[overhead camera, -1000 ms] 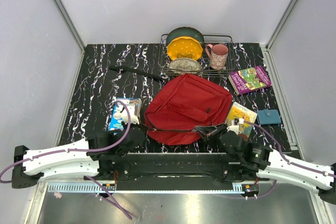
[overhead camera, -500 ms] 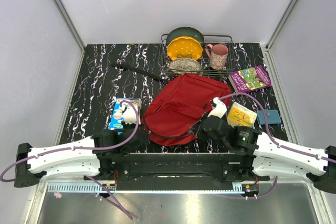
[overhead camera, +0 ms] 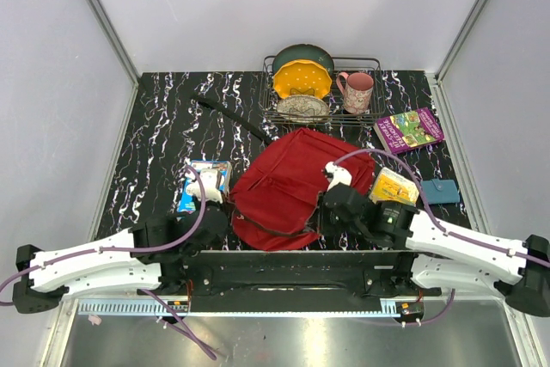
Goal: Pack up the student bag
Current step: Unzip the student bag at the center of the board.
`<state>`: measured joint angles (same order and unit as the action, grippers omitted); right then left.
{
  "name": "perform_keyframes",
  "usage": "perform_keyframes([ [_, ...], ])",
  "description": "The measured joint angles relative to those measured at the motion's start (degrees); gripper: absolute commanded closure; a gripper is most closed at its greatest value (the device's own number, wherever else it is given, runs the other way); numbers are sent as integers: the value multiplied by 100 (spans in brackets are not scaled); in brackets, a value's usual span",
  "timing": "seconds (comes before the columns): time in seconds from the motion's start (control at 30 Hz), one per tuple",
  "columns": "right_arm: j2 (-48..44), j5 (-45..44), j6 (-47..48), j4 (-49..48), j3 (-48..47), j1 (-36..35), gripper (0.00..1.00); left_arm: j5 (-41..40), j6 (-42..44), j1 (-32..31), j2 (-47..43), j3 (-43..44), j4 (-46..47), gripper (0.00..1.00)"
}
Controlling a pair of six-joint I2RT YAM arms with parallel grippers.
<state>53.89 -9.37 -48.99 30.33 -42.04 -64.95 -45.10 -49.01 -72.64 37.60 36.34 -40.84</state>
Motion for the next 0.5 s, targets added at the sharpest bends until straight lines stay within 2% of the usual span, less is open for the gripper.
perform_keyframes([
  [0.1,144,-35,-105,186,-2,599,100,138,205,0,46,-7,262,100],
  [0.23,223,4,-170,136,13,1801,100,348,275,0,337,-26,702,100],
  [0.37,723,136,-144,-216,0,2380,100,461,245,0,697,-55,1034,100],
  [0.5,1648,487,-136,-684,-15,2852,100,481,166,0,1137,-48,1283,100],
])
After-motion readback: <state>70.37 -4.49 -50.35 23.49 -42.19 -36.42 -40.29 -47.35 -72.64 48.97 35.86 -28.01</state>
